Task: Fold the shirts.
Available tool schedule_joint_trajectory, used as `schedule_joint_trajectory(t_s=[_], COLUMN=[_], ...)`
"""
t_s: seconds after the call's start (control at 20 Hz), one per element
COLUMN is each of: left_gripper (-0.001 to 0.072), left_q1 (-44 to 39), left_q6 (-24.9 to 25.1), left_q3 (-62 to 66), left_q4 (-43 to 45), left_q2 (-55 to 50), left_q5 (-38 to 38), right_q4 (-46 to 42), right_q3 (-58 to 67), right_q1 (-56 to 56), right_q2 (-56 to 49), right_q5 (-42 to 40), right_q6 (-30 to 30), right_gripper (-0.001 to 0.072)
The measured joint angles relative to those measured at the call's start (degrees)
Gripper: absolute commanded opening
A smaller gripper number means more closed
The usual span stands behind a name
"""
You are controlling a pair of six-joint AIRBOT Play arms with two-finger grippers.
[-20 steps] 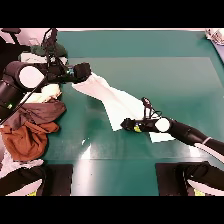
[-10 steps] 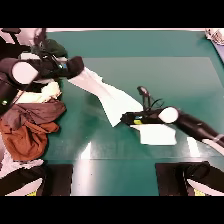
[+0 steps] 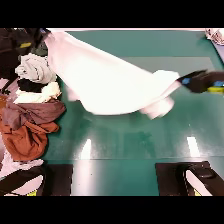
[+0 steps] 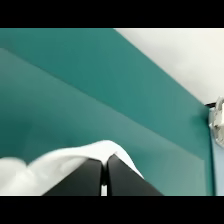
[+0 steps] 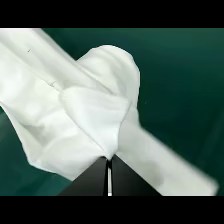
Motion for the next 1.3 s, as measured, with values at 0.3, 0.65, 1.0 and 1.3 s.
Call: schedule_joint_trajectory(t_s=[0.3,0.65,1.0,1.3], left_gripper=[0.0023,0.0024,0.0024,0.0024], left_q1=[0.59,0.66,0.66,0.66], left_q6=[-10.73,-14.16,-11.61,-9.94], left_q3=[3.93,0.44,-0.42,0.20], left_q4=[10.88,20.83,16.72,15.91], left_q2=[0.02,-0.92,-1.97,-6.38], left_q5=[-6.19,-22.77,-23.58,-20.98], right_q4=[-1.77,-15.28,-11.91,-14.51], right_q3=[17.27,16.81,13.81,18.60], right_q1=[-2.51,-3.87,-4.66,-4.63], right_q2=[-10.14,-19.96,-15.54,-16.15], right_q5=[2.93,9.44,4.70,3.76], right_q6=[-3.80,4.35,4.33,3.67], right_gripper=[0.0019,0.0020,0.0020,0.0019])
